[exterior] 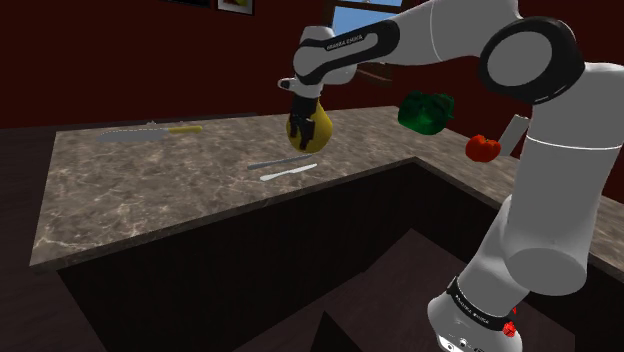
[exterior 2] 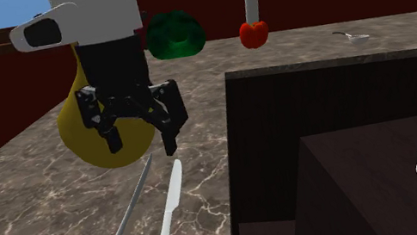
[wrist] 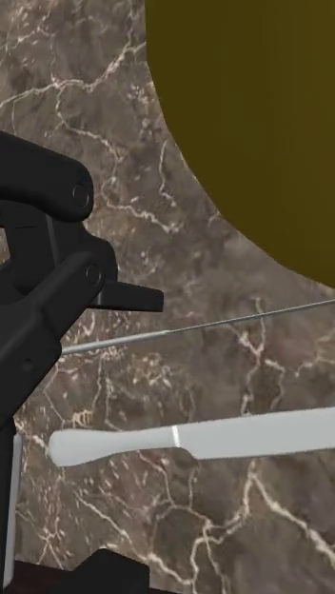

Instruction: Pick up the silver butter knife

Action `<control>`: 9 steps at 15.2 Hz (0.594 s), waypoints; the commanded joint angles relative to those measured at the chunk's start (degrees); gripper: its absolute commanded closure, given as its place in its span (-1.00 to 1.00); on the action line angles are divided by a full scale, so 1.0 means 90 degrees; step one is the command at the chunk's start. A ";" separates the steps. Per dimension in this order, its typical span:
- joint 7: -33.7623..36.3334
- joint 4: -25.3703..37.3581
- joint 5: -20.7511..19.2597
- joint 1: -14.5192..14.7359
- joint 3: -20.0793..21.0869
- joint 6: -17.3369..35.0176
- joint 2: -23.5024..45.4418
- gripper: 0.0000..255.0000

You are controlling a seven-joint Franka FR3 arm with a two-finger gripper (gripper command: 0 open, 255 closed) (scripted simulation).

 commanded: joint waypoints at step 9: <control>-0.0988 0.0996 0.0081 0.0035 0.0355 0.0334 0.1245 -1.00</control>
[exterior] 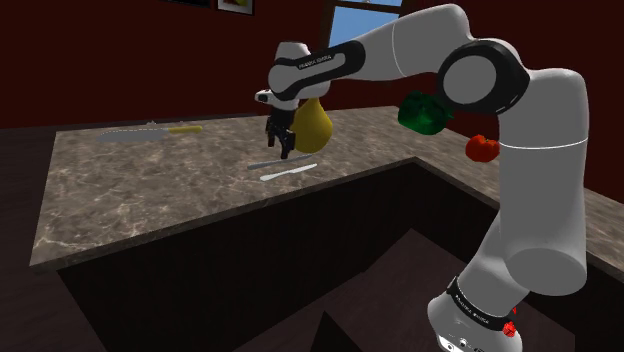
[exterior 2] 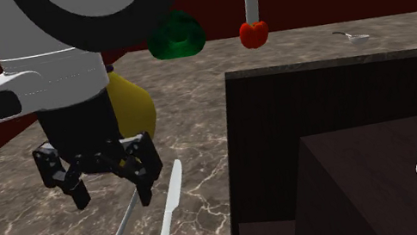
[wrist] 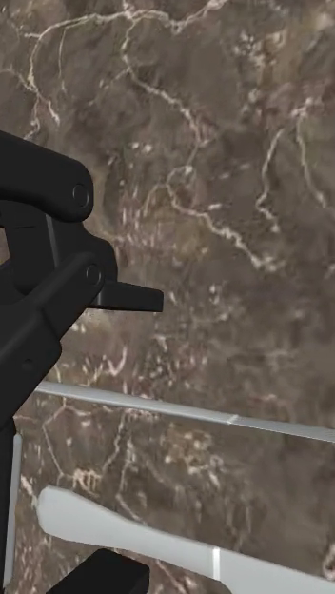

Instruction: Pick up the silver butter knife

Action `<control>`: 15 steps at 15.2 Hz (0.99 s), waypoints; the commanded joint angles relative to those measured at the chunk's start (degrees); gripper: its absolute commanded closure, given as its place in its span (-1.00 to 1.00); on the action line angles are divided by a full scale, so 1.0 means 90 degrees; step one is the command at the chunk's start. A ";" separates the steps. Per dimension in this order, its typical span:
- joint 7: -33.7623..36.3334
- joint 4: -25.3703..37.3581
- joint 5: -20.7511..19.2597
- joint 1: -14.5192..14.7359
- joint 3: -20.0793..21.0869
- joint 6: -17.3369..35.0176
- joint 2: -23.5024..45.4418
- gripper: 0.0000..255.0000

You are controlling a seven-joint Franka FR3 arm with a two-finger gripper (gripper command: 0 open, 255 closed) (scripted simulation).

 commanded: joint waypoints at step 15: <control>-0.0042 -0.0159 0.0033 -0.0005 0.0019 0.0315 0.0153 1.00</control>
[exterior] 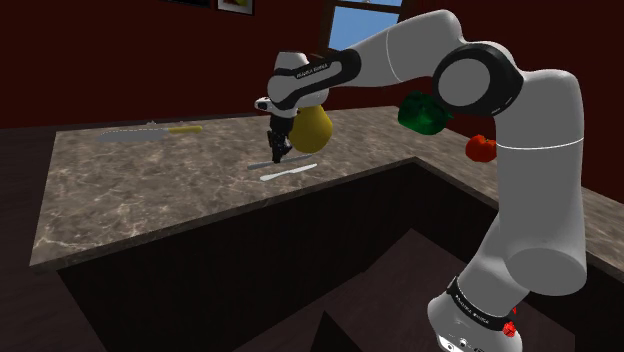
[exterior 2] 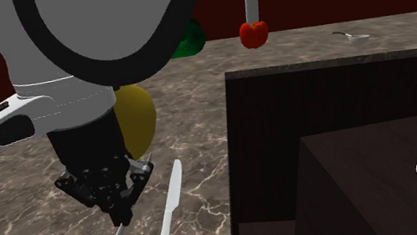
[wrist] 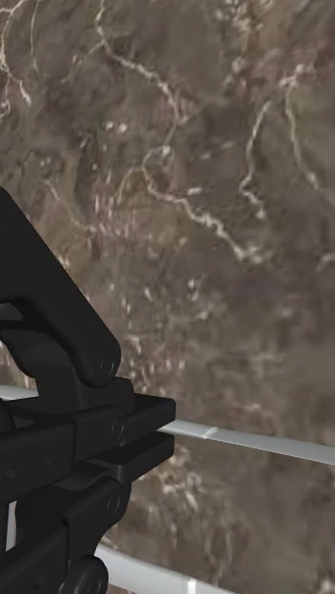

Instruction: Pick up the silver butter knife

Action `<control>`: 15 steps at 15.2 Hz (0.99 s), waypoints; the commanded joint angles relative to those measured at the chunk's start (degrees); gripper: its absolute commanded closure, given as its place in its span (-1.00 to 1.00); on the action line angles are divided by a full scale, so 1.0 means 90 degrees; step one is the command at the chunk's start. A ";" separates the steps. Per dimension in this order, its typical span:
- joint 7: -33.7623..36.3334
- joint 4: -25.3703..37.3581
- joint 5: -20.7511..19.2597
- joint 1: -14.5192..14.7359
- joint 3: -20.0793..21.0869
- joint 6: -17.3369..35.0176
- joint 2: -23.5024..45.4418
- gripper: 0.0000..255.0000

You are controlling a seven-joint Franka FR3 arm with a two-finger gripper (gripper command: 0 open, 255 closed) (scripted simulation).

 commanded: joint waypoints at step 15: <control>0.0104 0.0691 -0.0096 0.0007 -0.0043 -0.1090 -0.0405 1.00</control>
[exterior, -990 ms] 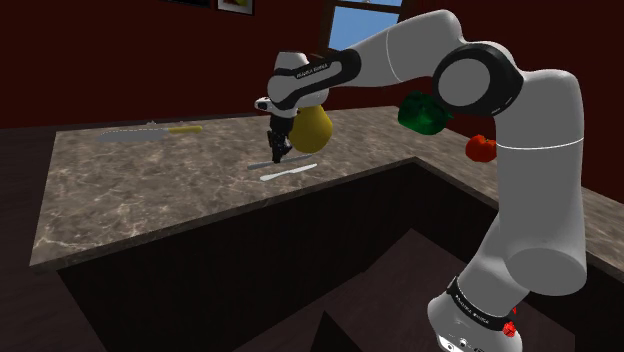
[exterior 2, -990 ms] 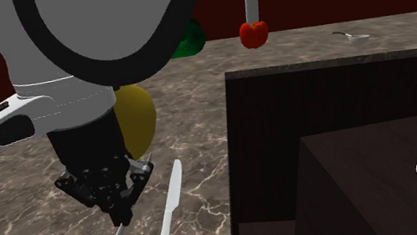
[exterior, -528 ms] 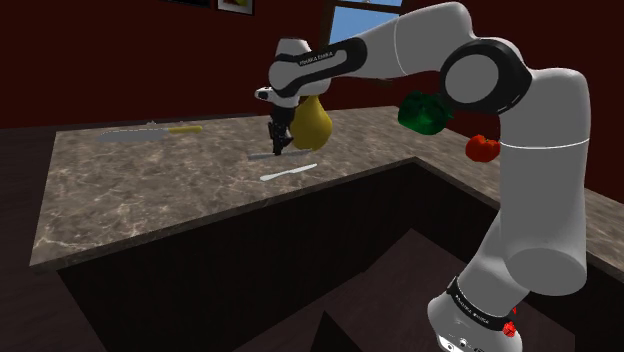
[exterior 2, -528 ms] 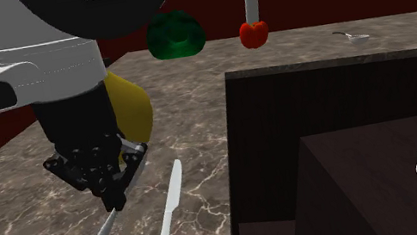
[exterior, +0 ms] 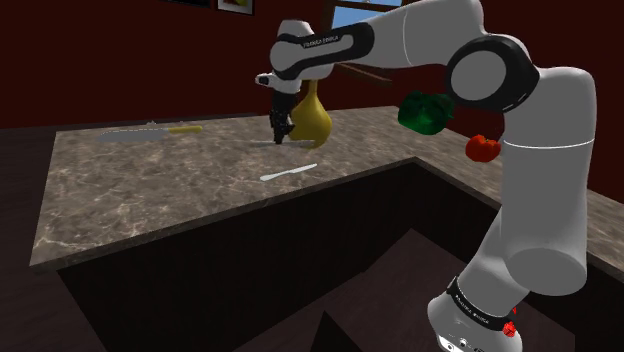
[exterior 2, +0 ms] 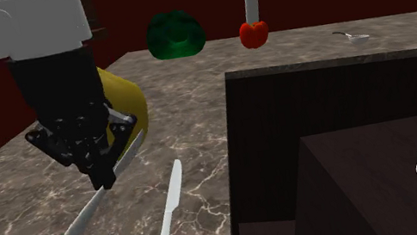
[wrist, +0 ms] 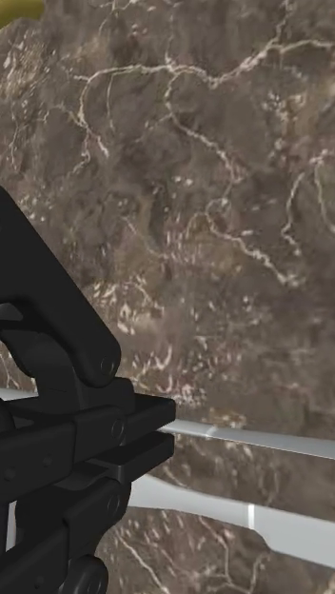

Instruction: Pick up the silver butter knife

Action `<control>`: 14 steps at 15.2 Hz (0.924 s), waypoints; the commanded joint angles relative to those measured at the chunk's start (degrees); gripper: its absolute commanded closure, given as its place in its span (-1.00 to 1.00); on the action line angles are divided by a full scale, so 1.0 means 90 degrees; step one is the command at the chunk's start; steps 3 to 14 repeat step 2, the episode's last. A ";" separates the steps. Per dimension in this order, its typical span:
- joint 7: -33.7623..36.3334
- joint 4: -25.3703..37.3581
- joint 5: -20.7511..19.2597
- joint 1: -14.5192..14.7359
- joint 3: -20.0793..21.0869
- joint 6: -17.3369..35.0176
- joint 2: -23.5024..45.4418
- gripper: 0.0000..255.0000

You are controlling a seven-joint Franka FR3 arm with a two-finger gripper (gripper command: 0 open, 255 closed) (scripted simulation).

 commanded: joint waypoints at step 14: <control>0.0017 0.0047 -0.0010 0.0008 -0.0001 -0.0081 -0.0036 1.00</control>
